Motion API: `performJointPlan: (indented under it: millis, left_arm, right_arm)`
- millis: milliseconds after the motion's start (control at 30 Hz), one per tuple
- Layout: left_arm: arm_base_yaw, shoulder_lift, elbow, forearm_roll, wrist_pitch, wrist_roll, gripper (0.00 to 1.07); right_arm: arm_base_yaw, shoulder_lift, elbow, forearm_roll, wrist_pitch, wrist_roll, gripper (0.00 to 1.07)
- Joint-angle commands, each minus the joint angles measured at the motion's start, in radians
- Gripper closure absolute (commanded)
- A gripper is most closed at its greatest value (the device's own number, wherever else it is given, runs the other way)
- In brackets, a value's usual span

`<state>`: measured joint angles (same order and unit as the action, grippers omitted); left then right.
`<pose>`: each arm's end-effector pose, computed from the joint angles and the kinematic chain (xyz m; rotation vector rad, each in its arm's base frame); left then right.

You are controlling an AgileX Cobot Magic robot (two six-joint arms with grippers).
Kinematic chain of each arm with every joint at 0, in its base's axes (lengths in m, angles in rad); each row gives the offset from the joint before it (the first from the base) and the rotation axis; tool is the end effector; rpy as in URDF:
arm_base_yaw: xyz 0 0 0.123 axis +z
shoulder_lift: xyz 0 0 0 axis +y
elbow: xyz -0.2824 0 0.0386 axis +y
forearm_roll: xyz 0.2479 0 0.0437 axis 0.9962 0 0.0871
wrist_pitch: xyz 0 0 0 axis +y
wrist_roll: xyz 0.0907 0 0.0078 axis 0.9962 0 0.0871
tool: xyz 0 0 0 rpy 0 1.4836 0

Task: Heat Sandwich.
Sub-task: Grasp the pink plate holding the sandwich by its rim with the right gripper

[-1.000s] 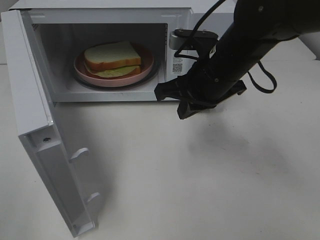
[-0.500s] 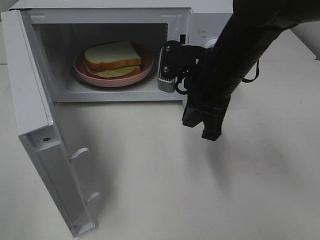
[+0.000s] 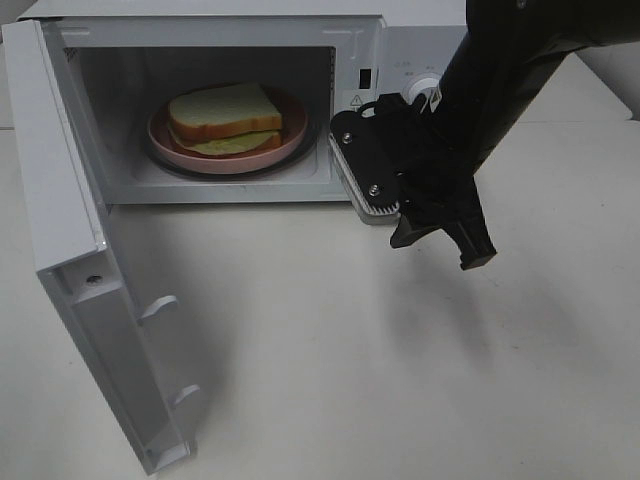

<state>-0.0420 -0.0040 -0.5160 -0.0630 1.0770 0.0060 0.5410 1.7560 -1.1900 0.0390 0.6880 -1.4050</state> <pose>-0.0083 -0.0047 0.2804 0.0532 2.0397 -0.0978 0.3060 0.1865 0.2137 -2.2578 1.5791 -0.1975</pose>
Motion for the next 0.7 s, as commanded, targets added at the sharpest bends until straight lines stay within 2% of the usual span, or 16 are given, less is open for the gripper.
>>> performJointPlan:
  millis: [33, 67, 167, 433, 700]
  left_arm:
    - [0.001, -0.007, 0.001, 0.002, -0.010, -0.006, 0.09]
    - [0.001, -0.007, 0.001, 0.002, -0.010, -0.006, 0.09]
    - [0.001, -0.007, 0.001, 0.002, -0.010, -0.006, 0.09]
    - [0.001, -0.007, 0.001, 0.002, -0.010, -0.006, 0.09]
    - [0.001, -0.007, 0.001, 0.002, -0.010, -0.006, 0.09]
  right_arm:
    - [0.010, -0.009, -0.003, -0.012, -0.030, 0.049, 0.43]
    - [0.017, -0.009, -0.003, -0.017, -0.044, 0.087, 0.25]
    - [0.034, -0.009, -0.003, -0.039, -0.057, 0.131, 0.07]
    - [0.045, 0.004, -0.008, -0.070, -0.109, 0.145, 0.06]
    - [0.072, 0.090, -0.123, -0.085, -0.124, 0.176, 0.08]
